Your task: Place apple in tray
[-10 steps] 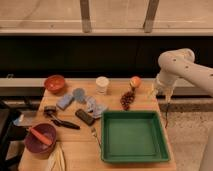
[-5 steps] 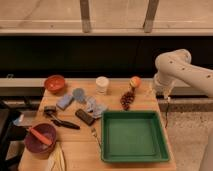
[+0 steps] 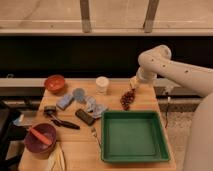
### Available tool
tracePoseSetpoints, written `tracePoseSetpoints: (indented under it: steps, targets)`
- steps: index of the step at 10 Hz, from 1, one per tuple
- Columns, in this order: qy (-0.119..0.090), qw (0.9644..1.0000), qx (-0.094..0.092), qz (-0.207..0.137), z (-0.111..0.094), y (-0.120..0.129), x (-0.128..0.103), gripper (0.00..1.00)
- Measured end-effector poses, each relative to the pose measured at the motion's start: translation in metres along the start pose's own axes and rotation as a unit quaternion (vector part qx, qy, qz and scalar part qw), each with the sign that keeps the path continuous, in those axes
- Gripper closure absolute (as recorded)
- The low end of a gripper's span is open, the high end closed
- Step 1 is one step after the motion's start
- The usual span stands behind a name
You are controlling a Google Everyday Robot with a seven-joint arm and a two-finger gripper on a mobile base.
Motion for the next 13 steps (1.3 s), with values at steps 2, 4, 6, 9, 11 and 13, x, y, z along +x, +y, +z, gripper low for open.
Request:
tracePoseSetpoints:
  steps: [2,4,6,9,11,13]
  targets:
    - [-0.030,0.9995,-0.004,-0.006,0.001,0.006,-0.018,0.38]
    - [-0.030,0.9995,-0.004,-0.006,0.001,0.007,-0.018,0.38]
    - [-0.027,0.9996,-0.001,-0.002,0.003,0.005,-0.017,0.38]
    - [-0.028,0.9993,0.021,0.010,0.031,-0.003,-0.021,0.38]
    - [-0.032,0.9990,0.029,0.012,0.043,-0.007,-0.038,0.38]
    - [-0.028,0.9990,0.025,0.022,0.056,-0.013,-0.046,0.38]
